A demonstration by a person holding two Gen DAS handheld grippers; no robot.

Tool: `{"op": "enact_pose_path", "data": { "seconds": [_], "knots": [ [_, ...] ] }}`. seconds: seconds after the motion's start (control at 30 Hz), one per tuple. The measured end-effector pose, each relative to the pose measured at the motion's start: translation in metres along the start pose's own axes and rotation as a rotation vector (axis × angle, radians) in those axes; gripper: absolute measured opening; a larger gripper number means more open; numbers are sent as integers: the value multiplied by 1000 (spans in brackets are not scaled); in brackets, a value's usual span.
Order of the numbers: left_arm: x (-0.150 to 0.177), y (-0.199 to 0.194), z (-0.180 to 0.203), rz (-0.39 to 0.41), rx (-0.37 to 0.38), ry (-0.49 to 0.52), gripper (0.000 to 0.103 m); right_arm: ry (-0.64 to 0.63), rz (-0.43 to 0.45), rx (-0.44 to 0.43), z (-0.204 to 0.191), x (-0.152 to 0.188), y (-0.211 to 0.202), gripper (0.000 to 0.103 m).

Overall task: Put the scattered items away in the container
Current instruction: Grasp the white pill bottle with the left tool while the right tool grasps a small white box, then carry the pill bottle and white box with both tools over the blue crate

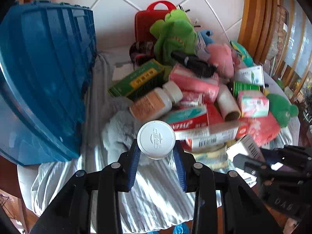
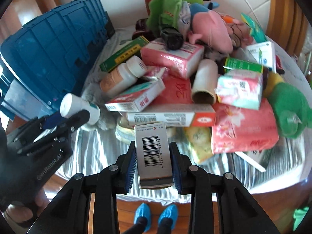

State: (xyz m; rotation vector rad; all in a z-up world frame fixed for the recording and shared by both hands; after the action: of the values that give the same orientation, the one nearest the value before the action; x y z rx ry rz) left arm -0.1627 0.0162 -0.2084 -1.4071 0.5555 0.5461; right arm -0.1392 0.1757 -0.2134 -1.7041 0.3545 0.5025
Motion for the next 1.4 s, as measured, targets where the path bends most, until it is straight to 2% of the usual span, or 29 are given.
{"op": "enact_pose_path", "data": {
  "seconds": [0.03,0.23,0.53,0.73,0.9,1.03,1.13,1.27,1.4],
  "knots": [
    [-3,-1,3,9,-7,-4,34,-9,5,-5,-3,2,-4,32],
    [-40,-15,15,78,-41,-21,34,-70,81,-19,-5,-38,-26,32],
    [-98,-69,10,221,-74,-74,34,-214,251,-31,-28,-113,-84,32],
    [-156,-130,-23,346,-86,-98,34,-320,371,-6,-70,-172,-132,32],
    [-204,-172,-87,393,-96,-115,34,-389,419,-9,-138,-229,-155,32],
    [-240,-190,-163,371,-120,-124,34,-417,417,-33,-206,-273,-153,32],
    [-269,-189,-231,317,-162,-136,34,-410,388,-74,-267,-315,-139,32],
    [-299,-164,-316,174,-176,-175,34,-401,318,-53,-337,-368,-98,32],
    [-312,-104,-377,2,-188,-209,34,-374,193,-19,-370,-399,-33,32]
  ]
}}
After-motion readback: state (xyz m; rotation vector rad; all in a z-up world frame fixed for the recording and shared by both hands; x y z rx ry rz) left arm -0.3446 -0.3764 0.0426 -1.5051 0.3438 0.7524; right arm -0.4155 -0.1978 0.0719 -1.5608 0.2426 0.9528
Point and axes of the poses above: each gripper's, at about its wrist camera, not at the fingertips, and y roughly the way its jaws point, z to its right, x to its underside, the point moved 5 cm from there along y, roughly the way its jaws point, and after that the axes turned 6 degrees about -y, right-handed, at the moved point
